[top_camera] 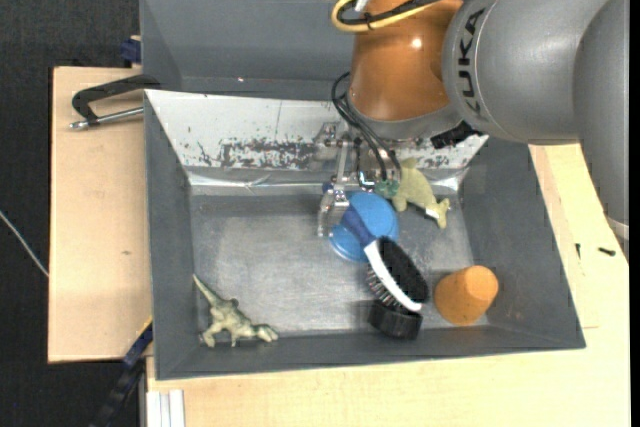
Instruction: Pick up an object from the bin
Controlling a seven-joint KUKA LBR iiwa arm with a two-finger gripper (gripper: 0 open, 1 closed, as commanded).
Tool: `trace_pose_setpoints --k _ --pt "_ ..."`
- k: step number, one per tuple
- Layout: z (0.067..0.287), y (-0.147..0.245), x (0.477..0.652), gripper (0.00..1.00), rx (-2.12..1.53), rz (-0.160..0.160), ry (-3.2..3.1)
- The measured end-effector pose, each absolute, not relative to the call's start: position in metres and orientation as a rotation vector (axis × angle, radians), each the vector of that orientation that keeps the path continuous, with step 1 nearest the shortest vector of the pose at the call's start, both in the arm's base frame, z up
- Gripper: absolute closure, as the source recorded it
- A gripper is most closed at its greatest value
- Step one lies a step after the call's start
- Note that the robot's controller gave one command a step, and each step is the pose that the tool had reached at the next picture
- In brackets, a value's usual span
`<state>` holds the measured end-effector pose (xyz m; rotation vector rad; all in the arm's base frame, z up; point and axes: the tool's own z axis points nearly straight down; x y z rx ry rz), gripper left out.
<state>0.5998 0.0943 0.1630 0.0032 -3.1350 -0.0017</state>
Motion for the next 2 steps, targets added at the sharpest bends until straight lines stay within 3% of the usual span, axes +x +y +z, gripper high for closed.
trace_pose_setpoints --k 1,2 --pt "0.0765 0.0443 0.5963 0.00 0.476 -0.010 -3.109" --pt "0.0766 0.0434 0.5959 1.00 0.476 -0.008 -3.108"
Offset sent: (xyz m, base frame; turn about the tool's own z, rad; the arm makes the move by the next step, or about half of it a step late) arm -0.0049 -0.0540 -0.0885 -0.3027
